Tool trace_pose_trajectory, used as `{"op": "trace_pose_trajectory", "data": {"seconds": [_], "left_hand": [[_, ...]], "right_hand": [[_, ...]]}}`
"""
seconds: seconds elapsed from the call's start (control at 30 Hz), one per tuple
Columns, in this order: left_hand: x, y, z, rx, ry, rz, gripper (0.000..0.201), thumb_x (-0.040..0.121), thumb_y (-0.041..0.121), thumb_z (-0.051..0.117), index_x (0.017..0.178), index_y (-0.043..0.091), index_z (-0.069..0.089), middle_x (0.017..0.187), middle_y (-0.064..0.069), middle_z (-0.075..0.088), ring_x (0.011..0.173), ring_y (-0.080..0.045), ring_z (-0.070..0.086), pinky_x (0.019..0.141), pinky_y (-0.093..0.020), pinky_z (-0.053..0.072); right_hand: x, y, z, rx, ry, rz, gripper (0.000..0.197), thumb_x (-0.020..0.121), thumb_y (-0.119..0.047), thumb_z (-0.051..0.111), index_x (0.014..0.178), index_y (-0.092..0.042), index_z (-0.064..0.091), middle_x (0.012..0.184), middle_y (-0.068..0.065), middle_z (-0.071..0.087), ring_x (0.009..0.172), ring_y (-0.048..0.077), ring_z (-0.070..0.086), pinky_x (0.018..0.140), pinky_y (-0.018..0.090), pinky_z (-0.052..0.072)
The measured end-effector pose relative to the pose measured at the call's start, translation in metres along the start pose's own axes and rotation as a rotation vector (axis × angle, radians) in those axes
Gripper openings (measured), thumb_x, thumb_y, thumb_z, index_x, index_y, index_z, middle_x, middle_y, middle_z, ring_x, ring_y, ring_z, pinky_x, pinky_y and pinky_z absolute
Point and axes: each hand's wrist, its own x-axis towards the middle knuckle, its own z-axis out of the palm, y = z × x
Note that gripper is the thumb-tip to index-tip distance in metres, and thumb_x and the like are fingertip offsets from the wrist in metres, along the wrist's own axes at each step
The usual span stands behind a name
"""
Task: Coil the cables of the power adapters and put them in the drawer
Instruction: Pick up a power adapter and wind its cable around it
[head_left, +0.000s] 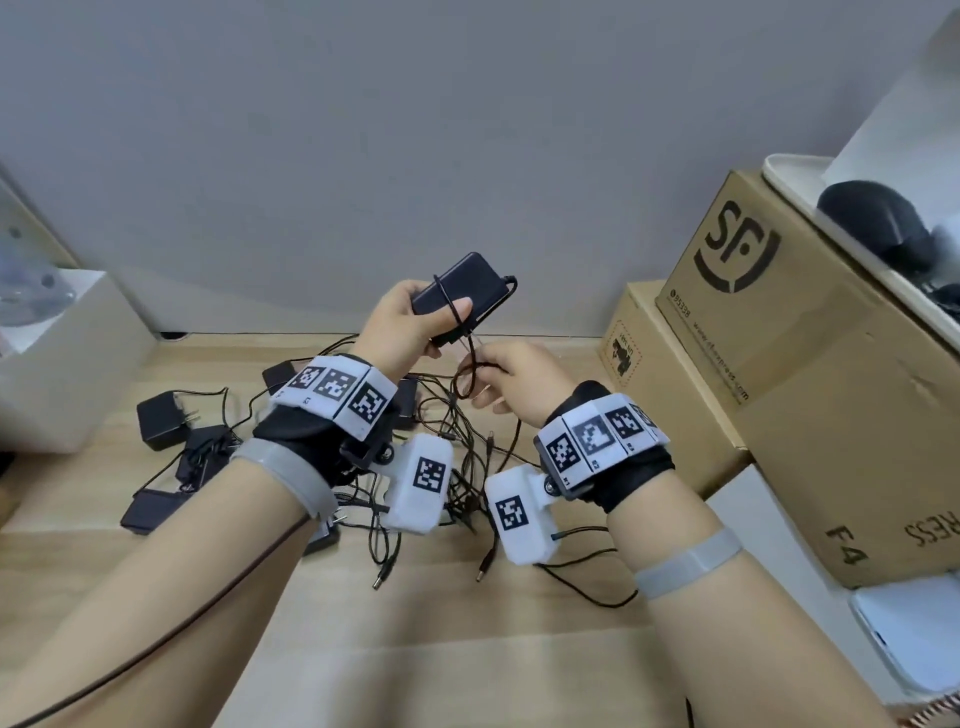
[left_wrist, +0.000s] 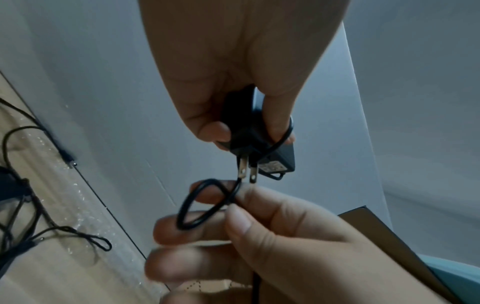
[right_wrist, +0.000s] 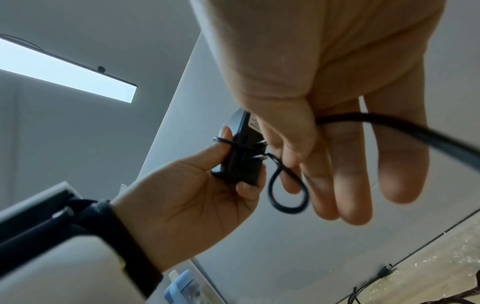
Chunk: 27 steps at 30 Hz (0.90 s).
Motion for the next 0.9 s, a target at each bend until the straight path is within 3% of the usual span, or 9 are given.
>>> {"op": "trace_pose_trajectory", "data": {"seconds": [0.07,0.17,0.27,0.4,0.53,0.63,0.77,0.83,0.9], "left_hand": [[0.009,-0.002,0.003,0.028,0.022,0.003,0.021,0.085,0.016,0.064,0.1,0.012,0.049,0.084,0.0,0.056,0.066,-0.011,0.051,0.056,-0.023,0.041],[0.021,-0.007,0.008,0.088,0.014,-0.001,0.021,0.084,0.018,0.065,0.098,0.015,0.05,0.083,0.001,0.056,0.068,-0.011,0.053,0.056,-0.022,0.042],[0.029,-0.011,0.014,0.144,0.006,0.006,0.025,0.084,0.019,0.066,0.101,0.012,0.048,0.079,0.004,0.054,0.064,-0.008,0.051,0.052,-0.018,0.042],[0.036,-0.018,0.02,0.167,0.023,0.004,0.026,0.084,0.018,0.066,0.101,0.013,0.048,0.079,0.005,0.052,0.064,-0.008,0.05,0.052,-0.016,0.042],[0.041,-0.021,0.025,0.172,0.024,0.003,0.027,0.083,0.017,0.067,0.103,0.013,0.048,0.081,0.004,0.053,0.066,-0.009,0.05,0.055,-0.019,0.041],[0.047,-0.022,0.027,0.209,0.018,0.006,0.029,0.082,0.017,0.068,0.103,0.013,0.048,0.081,0.004,0.053,0.067,-0.01,0.051,0.055,-0.019,0.041],[0.051,-0.023,0.027,0.394,0.007,0.026,0.033,0.078,0.016,0.072,0.101,0.015,0.048,0.08,0.008,0.052,0.072,-0.012,0.05,0.061,-0.022,0.039],[0.049,-0.025,0.025,0.533,0.0,0.032,0.035,0.075,0.017,0.074,0.099,0.016,0.05,0.08,0.008,0.052,0.075,-0.012,0.05,0.061,-0.021,0.038],[0.048,-0.028,0.024,0.586,-0.026,0.018,0.034,0.072,0.02,0.077,0.095,0.016,0.053,0.079,0.005,0.055,0.077,-0.016,0.052,0.061,-0.02,0.039]], "right_hand": [[0.003,0.005,-0.002,0.083,0.003,0.007,0.028,0.097,-0.005,0.032,0.1,-0.01,0.059,0.073,0.002,0.057,0.053,0.011,0.056,0.053,0.02,0.046],[0.009,0.013,-0.012,0.146,0.039,-0.003,0.024,0.096,-0.002,0.035,0.096,-0.007,0.059,0.062,-0.006,0.047,0.034,-0.001,0.043,0.041,0.008,0.034],[0.017,0.021,-0.02,-0.038,0.039,-0.099,0.026,0.095,-0.001,0.04,0.099,-0.005,0.065,0.064,-0.014,0.046,0.047,-0.009,0.047,0.053,0.003,0.032],[0.021,0.028,-0.025,-0.125,-0.005,-0.151,0.025,0.093,-0.004,0.042,0.097,-0.008,0.067,0.068,-0.02,0.049,0.071,0.006,0.05,0.063,0.001,0.033],[0.024,0.032,-0.03,-0.123,-0.011,-0.146,0.023,0.092,-0.006,0.043,0.091,-0.01,0.066,0.066,-0.014,0.051,0.07,0.006,0.05,0.068,0.018,0.037],[0.025,0.034,-0.033,-0.128,0.015,-0.141,0.02,0.091,-0.019,0.05,0.082,-0.013,0.067,0.068,-0.005,0.058,0.068,0.01,0.051,0.071,0.03,0.041],[0.026,0.032,-0.038,-0.11,0.133,-0.179,0.019,0.086,-0.032,0.057,0.072,-0.024,0.067,0.067,-0.007,0.061,0.074,0.015,0.057,0.076,0.036,0.046],[0.028,0.029,-0.042,-0.052,0.203,-0.202,0.02,0.083,-0.037,0.058,0.065,-0.032,0.065,0.069,-0.003,0.066,0.076,0.019,0.061,0.077,0.038,0.05],[0.031,0.028,-0.045,-0.04,0.235,-0.221,0.023,0.083,-0.036,0.059,0.062,-0.03,0.065,0.069,0.003,0.068,0.074,0.022,0.061,0.075,0.038,0.049]]}}
